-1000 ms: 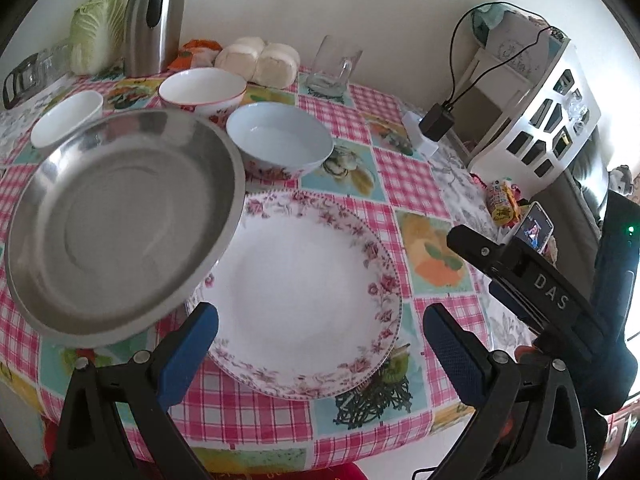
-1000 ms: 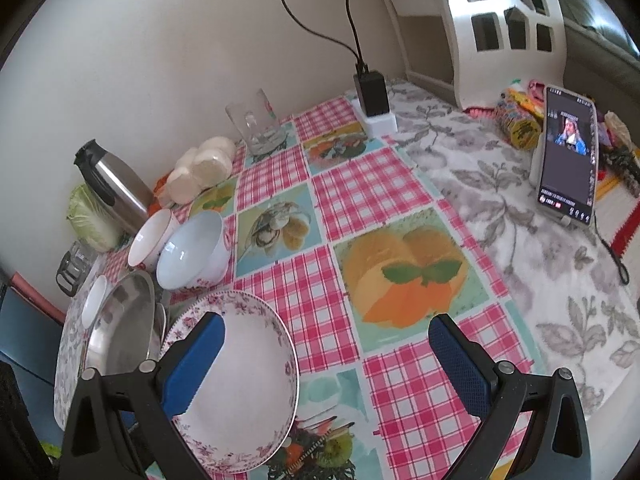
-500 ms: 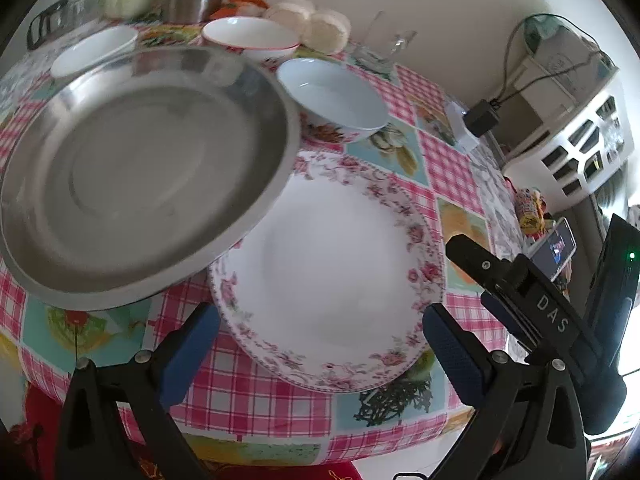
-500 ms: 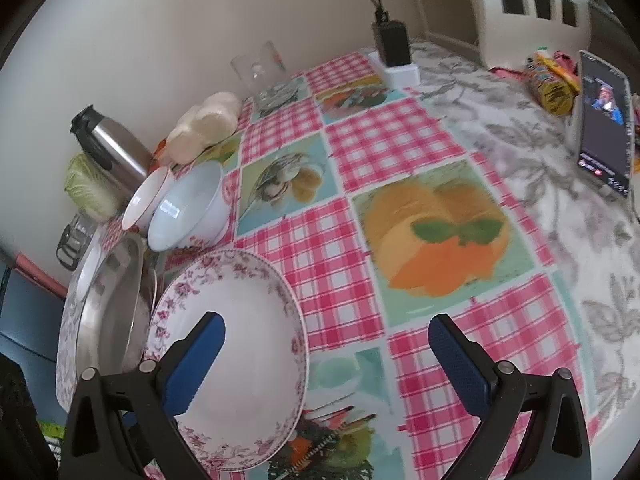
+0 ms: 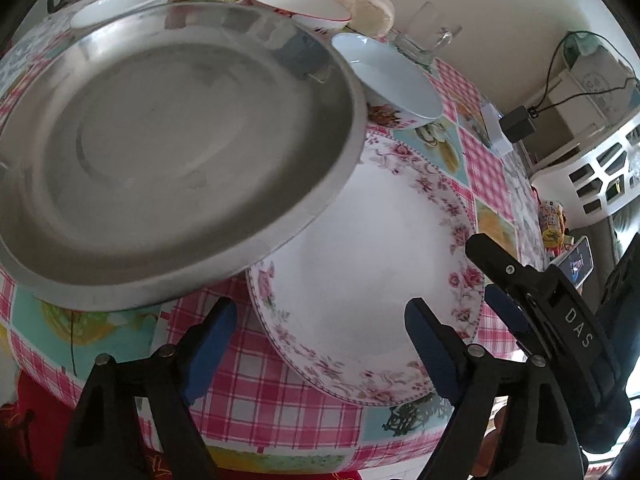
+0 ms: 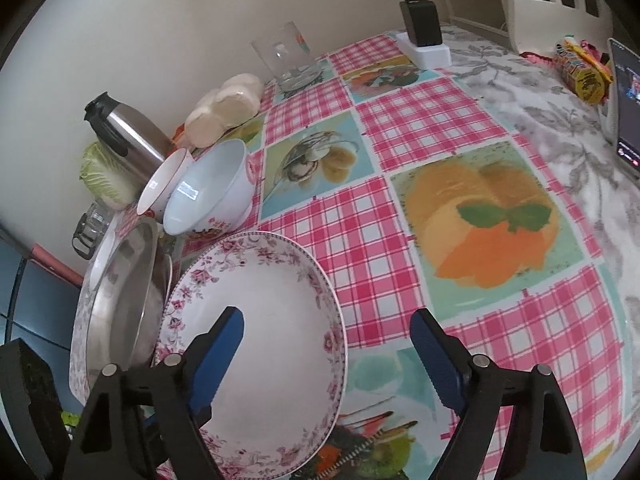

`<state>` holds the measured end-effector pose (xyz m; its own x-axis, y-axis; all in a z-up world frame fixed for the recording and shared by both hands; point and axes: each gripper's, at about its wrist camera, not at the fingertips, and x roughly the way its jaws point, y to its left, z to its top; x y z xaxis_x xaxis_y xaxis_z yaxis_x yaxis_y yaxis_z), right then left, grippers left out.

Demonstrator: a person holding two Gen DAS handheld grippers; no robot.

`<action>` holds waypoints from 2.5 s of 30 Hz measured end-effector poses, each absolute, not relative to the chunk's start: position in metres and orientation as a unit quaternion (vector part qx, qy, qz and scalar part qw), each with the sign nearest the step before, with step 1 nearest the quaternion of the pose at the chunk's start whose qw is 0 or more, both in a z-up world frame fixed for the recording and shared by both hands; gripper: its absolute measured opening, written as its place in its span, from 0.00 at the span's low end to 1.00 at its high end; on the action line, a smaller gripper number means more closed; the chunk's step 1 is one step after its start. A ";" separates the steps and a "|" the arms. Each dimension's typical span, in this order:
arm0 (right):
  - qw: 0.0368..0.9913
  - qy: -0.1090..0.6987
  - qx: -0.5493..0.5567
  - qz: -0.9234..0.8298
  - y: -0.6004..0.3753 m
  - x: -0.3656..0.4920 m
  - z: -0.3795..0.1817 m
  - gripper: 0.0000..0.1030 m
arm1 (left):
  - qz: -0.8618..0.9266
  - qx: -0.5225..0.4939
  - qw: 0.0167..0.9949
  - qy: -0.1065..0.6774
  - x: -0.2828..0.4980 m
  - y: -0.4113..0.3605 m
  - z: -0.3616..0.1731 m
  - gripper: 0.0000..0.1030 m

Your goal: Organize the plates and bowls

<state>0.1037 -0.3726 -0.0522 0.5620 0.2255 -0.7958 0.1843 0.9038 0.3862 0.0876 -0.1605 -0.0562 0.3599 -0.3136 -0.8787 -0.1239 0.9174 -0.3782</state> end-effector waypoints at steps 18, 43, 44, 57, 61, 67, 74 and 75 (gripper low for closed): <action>0.839 0.465 0.279 0.048 -0.376 0.111 -0.067 0.61 | -0.041 -0.211 0.820 0.531 0.097 -0.149 -0.061 0.55; 0.837 0.471 0.279 0.019 -0.386 0.108 -0.074 0.22 | -0.017 -0.160 0.856 0.491 0.105 -0.156 -0.066 0.22; 0.836 0.471 0.280 0.017 -0.387 0.107 -0.074 0.21 | -0.018 -0.159 0.856 0.491 0.105 -0.157 -0.066 0.22; 0.836 0.460 0.298 -0.009 -0.412 0.097 -0.074 0.16 | -0.066 -0.122 0.860 0.491 0.102 -0.185 -0.066 0.23; 0.835 0.454 0.312 -0.010 -0.420 0.093 -0.075 0.13 | -0.075 -0.117 0.861 0.489 0.104 -0.189 -0.065 0.23; 0.838 0.452 0.304 -0.022 -0.422 0.091 -0.072 0.12 | -0.090 -0.117 0.860 0.489 0.104 -0.193 -0.064 0.22; 0.846 0.443 0.295 -0.037 -0.434 0.082 -0.059 0.12 | -0.113 -0.118 0.854 0.493 0.103 -0.201 -0.061 0.22; 0.847 0.442 0.294 -0.037 -0.434 0.082 -0.057 0.12 | -0.115 -0.120 0.855 0.492 0.103 -0.201 -0.059 0.22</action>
